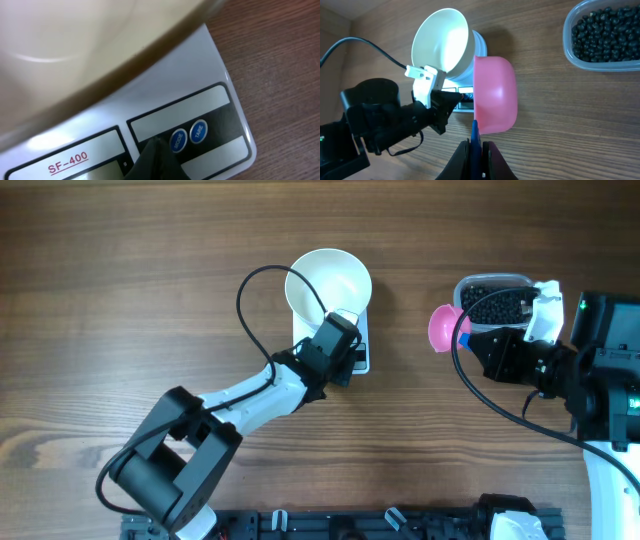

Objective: Scoop item into bowl and weigh 150g on scale

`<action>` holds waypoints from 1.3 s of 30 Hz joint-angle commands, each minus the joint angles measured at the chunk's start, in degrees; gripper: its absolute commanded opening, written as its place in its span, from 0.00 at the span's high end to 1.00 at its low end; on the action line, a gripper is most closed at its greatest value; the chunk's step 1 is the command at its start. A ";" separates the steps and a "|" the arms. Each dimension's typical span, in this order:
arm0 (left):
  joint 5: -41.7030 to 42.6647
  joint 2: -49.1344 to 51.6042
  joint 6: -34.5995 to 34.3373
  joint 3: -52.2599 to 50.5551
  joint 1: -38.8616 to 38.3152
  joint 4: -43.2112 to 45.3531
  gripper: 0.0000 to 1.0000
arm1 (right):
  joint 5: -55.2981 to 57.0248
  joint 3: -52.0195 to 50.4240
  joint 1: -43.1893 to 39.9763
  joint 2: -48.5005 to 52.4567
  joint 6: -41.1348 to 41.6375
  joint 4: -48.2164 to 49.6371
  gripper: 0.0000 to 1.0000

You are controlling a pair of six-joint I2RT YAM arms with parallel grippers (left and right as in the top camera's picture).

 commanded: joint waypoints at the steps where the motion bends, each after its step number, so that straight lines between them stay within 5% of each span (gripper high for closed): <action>1: -1.18 1.03 -1.99 -0.48 -0.07 1.51 0.96 | -1.09 0.59 0.35 0.02 0.15 -0.13 0.96; 39: -2.16 2.78 -5.51 -0.59 -0.11 -1.70 0.96 | -0.90 0.59 0.35 0.02 0.17 -1.18 0.96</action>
